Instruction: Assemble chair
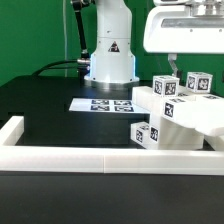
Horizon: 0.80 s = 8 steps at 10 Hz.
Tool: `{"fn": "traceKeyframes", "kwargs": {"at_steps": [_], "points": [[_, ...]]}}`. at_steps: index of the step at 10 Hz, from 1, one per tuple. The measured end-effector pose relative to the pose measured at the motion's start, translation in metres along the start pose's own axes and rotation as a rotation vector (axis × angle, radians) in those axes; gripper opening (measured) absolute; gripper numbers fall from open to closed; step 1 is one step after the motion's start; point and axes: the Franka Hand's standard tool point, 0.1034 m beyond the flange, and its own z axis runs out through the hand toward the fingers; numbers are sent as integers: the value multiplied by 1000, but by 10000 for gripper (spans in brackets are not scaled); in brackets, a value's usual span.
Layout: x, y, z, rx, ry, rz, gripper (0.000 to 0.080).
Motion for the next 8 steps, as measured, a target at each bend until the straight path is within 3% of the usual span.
{"fn": "traceKeyframes", "kwargs": {"at_steps": [5, 7, 8], "points": [[2, 5, 0, -18, 1, -287, 649], [2, 6, 0, -18, 1, -284, 375], [2, 6, 0, -18, 1, -280, 375]]}}
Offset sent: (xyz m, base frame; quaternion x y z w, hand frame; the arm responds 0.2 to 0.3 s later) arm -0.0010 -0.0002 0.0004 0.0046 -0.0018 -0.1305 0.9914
